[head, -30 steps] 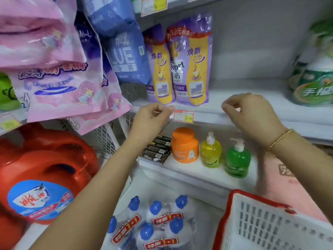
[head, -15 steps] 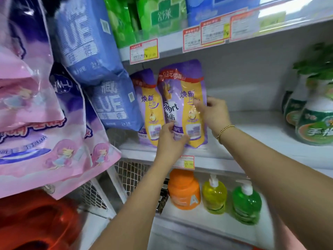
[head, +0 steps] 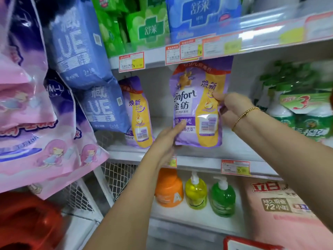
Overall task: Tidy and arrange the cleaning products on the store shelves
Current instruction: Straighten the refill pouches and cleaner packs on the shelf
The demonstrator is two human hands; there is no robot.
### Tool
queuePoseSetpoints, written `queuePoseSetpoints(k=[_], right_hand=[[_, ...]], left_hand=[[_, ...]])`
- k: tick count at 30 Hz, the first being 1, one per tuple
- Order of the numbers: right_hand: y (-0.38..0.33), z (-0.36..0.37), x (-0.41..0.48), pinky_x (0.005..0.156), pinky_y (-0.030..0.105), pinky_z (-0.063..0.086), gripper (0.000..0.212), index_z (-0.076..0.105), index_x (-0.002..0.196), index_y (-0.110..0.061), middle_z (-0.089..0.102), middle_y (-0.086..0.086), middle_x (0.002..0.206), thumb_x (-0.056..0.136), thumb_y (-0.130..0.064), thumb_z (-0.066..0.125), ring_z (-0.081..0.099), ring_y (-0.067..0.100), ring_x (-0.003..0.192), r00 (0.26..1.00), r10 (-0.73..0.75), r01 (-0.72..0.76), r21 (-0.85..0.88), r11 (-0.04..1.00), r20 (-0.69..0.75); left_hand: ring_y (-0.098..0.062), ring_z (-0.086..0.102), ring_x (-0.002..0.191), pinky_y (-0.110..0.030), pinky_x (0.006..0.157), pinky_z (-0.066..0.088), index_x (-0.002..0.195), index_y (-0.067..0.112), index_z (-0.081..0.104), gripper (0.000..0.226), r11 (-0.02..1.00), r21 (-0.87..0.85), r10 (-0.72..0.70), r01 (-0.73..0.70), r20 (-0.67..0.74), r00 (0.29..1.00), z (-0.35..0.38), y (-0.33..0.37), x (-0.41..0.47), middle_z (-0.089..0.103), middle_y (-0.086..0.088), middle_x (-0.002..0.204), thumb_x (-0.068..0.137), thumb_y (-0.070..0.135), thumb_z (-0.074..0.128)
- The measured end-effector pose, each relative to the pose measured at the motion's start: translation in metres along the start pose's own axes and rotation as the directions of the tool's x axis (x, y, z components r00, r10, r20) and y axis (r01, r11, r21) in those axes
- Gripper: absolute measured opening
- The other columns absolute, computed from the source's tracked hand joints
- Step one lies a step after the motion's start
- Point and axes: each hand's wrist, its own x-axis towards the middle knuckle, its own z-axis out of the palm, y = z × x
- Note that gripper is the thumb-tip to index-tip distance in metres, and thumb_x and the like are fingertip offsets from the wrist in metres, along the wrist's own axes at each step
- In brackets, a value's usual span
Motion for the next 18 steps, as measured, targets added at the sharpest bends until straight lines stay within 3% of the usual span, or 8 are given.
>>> queuePoseSetpoints(k=[2,4,7,9,11,14,18], right_hand=[[-0.009,-0.009,-0.013,0.054,0.033,0.054,0.015,0.057,0.075,-0.003,0.062,0.005,0.048,0.087,0.006,0.059,0.059,0.015,0.041,0.998,0.040,-0.040,0.005,0.999,0.052],[-0.013,-0.022,-0.030,0.057,0.033,0.056,0.012,0.058,0.078,-0.002,0.064,0.005,0.048,0.087,0.006,0.058,0.061,0.014,0.040,0.992,0.092,-0.090,-0.024,0.996,0.088],[-0.007,-0.046,-0.066,0.057,0.035,0.056,0.012,0.059,0.079,0.003,0.065,0.008,0.051,0.090,0.006,0.054,0.063,0.016,0.042,0.973,0.186,-0.182,-0.040,0.983,0.140],[0.000,-0.060,-0.088,0.050,0.034,0.055,0.013,0.060,0.081,0.006,0.066,0.010,0.051,0.091,0.006,0.052,0.063,0.016,0.041,0.963,0.220,-0.214,-0.052,0.975,0.153],[0.009,-0.073,-0.105,0.052,0.033,0.056,0.010,0.062,0.086,0.007,0.067,0.011,0.054,0.090,0.005,0.053,0.064,0.017,0.043,0.956,0.246,-0.240,-0.058,0.969,0.160],[0.021,-0.093,-0.120,0.070,0.039,0.057,0.009,0.062,0.088,0.005,0.068,0.014,0.061,0.091,0.003,0.054,0.065,0.022,0.051,0.939,0.309,-0.304,-0.058,0.951,0.149],[0.027,-0.113,-0.136,0.049,0.041,0.056,0.011,0.062,0.089,0.007,0.070,0.014,0.063,0.092,0.002,0.053,0.067,0.020,0.048,0.925,0.325,-0.321,-0.056,0.946,0.194]], left_hand=[[-0.012,0.072,0.074,-0.031,0.075,0.057,0.097,0.012,0.066,0.019,0.997,-0.048,-0.049,0.054,0.108,0.993,0.013,0.006,-0.015,0.076,-0.003,0.083,0.090,0.026,0.055],[-0.015,0.072,0.074,-0.034,0.072,0.058,0.099,0.011,0.064,0.022,0.984,-0.138,-0.086,0.112,0.186,0.979,0.017,0.000,-0.034,0.076,-0.005,0.084,0.084,0.027,0.063],[-0.023,0.073,0.083,-0.040,0.067,0.060,0.101,0.008,0.071,0.069,0.956,-0.237,-0.105,0.174,0.275,0.956,0.021,-0.024,-0.068,0.074,-0.014,0.097,0.040,0.030,0.097],[-0.023,0.073,0.082,-0.038,0.065,0.060,0.094,0.009,0.075,0.075,0.965,-0.198,-0.115,0.174,0.280,0.953,0.026,-0.044,-0.089,0.074,-0.014,0.098,0.027,0.029,0.100],[-0.021,0.073,0.081,-0.035,0.064,0.060,0.092,0.011,0.075,0.076,0.973,-0.149,-0.137,0.178,0.250,0.959,0.034,-0.057,-0.110,0.075,-0.012,0.096,0.023,0.032,0.100],[-0.022,0.072,0.084,-0.040,0.068,0.060,0.098,0.015,0.073,0.082,0.976,-0.071,-0.186,0.208,0.240,0.953,0.042,-0.071,-0.135,0.074,-0.011,0.102,0.024,0.041,0.098],[-0.028,0.069,0.092,-0.042,0.074,0.057,0.104,0.014,0.072,0.080,0.978,-0.005,-0.200,0.208,0.237,0.951,0.043,-0.080,-0.154,0.071,-0.015,0.111,0.032,0.039,0.098]])
